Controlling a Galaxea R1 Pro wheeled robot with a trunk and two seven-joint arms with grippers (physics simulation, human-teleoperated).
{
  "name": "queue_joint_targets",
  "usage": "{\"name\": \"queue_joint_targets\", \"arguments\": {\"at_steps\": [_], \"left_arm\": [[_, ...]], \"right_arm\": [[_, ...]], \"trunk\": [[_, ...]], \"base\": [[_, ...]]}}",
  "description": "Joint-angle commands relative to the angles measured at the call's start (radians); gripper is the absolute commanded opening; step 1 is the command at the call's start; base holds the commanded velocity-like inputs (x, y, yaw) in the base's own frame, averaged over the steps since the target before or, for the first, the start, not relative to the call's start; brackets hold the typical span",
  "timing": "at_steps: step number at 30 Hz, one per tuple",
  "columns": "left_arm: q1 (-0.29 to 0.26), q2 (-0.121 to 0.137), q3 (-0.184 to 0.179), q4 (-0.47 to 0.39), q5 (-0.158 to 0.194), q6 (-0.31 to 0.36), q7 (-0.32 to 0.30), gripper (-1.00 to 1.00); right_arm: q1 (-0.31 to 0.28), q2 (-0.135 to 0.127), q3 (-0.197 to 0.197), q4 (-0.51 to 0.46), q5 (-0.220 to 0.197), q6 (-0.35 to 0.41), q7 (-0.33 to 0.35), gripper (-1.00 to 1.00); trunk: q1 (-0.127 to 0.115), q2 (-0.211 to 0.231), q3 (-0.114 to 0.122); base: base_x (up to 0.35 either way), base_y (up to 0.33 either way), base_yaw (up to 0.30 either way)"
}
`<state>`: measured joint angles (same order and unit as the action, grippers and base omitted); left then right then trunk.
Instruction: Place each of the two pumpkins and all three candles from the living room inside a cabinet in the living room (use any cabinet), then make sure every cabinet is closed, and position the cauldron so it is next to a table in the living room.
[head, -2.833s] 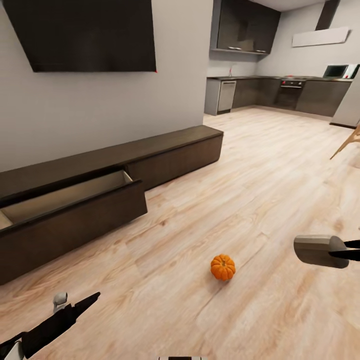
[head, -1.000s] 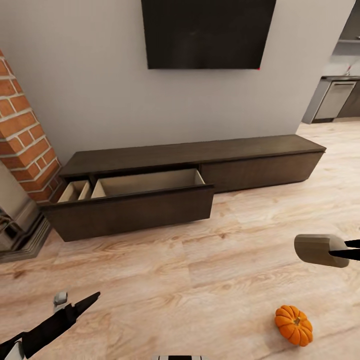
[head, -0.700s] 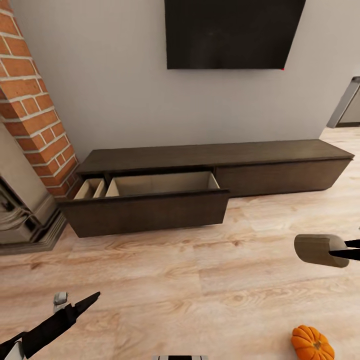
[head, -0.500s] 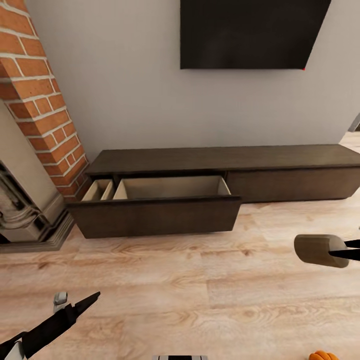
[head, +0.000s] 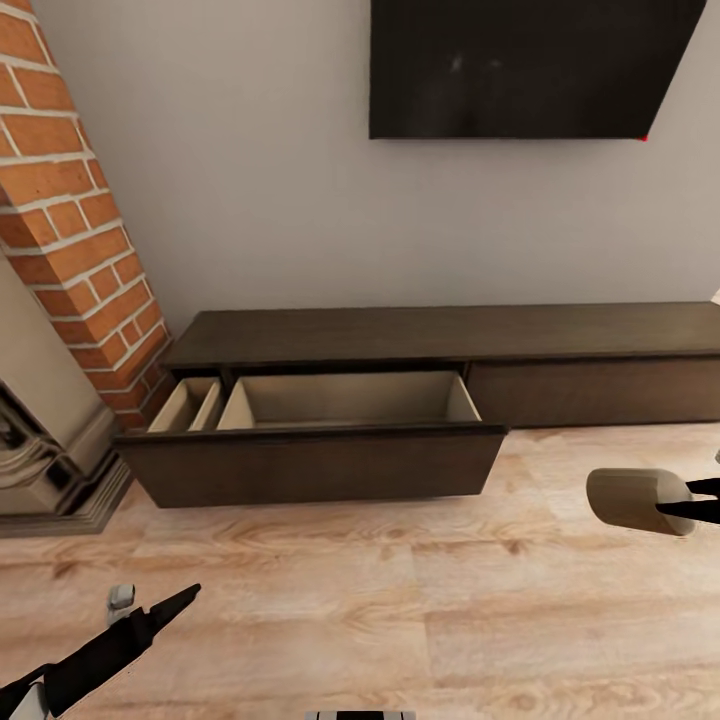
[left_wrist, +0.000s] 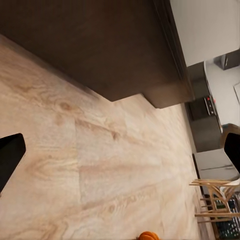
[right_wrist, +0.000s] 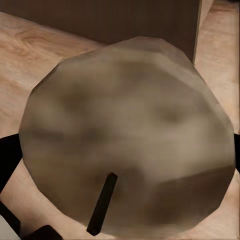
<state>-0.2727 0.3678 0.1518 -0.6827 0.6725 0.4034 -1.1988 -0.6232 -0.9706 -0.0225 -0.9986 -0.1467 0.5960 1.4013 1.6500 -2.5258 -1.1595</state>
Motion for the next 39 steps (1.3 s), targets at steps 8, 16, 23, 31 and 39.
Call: {"name": "queue_joint_targets", "arguments": {"at_steps": [8, 16, 23, 31, 39], "left_arm": [[0.000, 0.000, 0.000, 0.000, 0.005, 0.011, -0.002, 1.00], [0.000, 0.000, 0.000, 0.000, 0.005, 0.011, -0.003, 1.00], [0.000, -0.004, 0.000, 0.001, 0.006, 0.011, 0.017, 1.00], [0.001, -0.054, -0.012, 0.064, -0.001, 0.005, 0.133, 1.00], [0.004, -0.094, -0.038, 0.305, -0.049, -0.083, 0.203, 1.00]], "right_arm": [[-0.001, 0.001, 0.001, 0.000, -0.005, 0.013, 0.001, -1.00], [-0.001, 0.001, 0.001, 0.000, -0.005, 0.013, 0.002, -1.00], [-0.001, 0.002, 0.004, 0.000, -0.005, 0.014, -0.007, -1.00], [-0.003, 0.138, 0.012, -0.103, 0.011, 0.156, -0.403, -1.00], [-0.063, 0.425, 0.042, -0.485, 0.008, 0.431, -0.901, -1.00]], "trunk": [[0.000, 0.000, -0.001], [0.000, 0.000, -0.001], [0.000, 0.000, -0.001], [0.000, 0.000, -0.001], [0.000, 0.000, -0.001]], "base": [[0.308, 0.123, 0.000], [0.234, 0.235, 0.000], [0.221, 0.248, 0.000], [0.238, 0.246, 0.000], [0.172, 0.146, 0.000]]}}
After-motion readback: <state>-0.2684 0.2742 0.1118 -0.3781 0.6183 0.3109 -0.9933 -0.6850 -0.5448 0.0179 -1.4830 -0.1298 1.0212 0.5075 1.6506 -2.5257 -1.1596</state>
